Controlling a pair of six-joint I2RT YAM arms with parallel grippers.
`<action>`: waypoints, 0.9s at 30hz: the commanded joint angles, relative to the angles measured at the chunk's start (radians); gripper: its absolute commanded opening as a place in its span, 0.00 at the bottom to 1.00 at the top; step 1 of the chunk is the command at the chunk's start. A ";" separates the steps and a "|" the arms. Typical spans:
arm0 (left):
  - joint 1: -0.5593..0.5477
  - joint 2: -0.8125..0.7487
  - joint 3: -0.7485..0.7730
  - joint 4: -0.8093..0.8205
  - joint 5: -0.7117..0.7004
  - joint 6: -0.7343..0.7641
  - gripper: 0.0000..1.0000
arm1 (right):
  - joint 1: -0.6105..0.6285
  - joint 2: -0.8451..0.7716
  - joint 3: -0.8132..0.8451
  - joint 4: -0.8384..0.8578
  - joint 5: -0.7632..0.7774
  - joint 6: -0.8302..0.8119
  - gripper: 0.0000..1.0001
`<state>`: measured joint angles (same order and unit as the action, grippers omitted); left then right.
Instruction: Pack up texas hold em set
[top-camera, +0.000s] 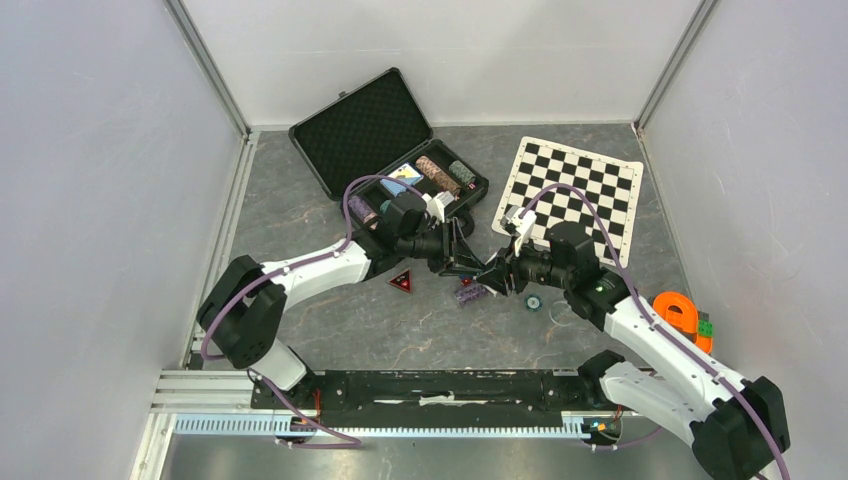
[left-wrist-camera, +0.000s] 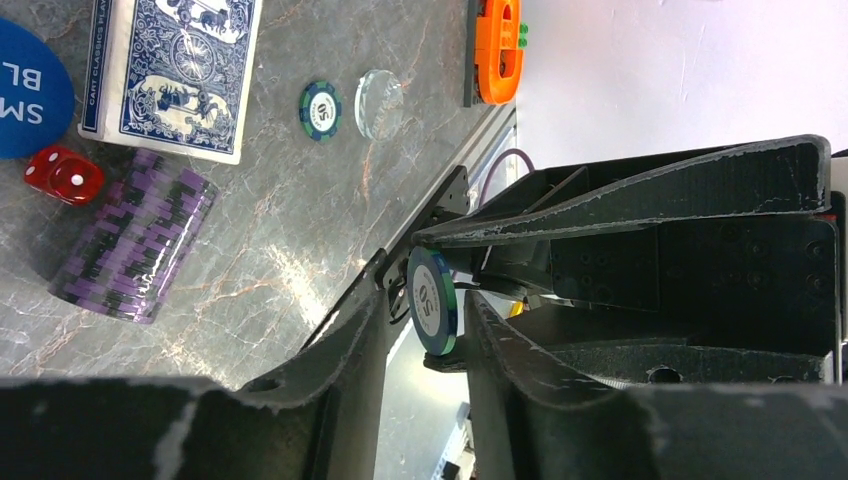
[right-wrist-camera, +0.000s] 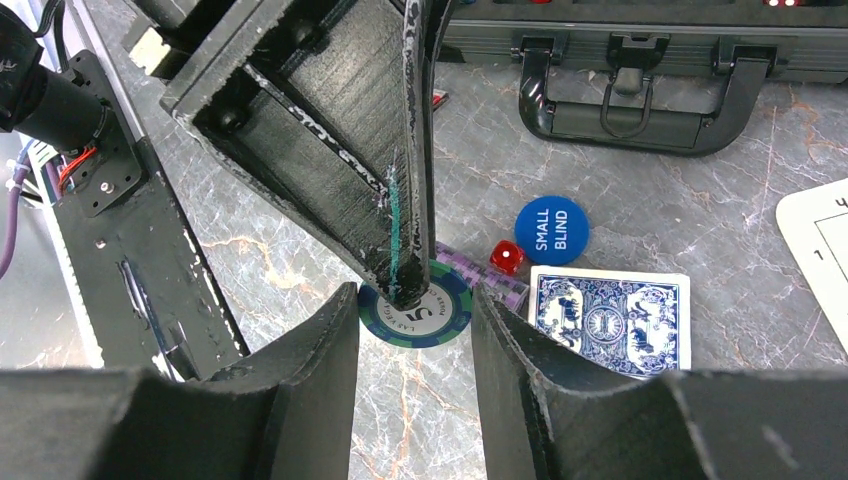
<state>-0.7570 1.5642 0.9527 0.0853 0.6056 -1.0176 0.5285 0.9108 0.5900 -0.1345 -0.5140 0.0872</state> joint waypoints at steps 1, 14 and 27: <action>-0.005 0.015 0.010 0.031 0.030 -0.012 0.35 | 0.005 0.003 0.044 0.052 -0.007 -0.011 0.22; 0.018 -0.017 0.027 -0.022 0.000 0.082 0.02 | 0.005 -0.028 -0.011 0.089 0.054 0.028 0.77; 0.039 -0.225 0.121 -0.415 -0.538 0.833 0.02 | 0.005 -0.235 -0.139 0.082 0.242 0.068 0.89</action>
<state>-0.7193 1.4551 1.0874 -0.3187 0.2348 -0.5076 0.5301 0.7006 0.4831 -0.0837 -0.3405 0.1249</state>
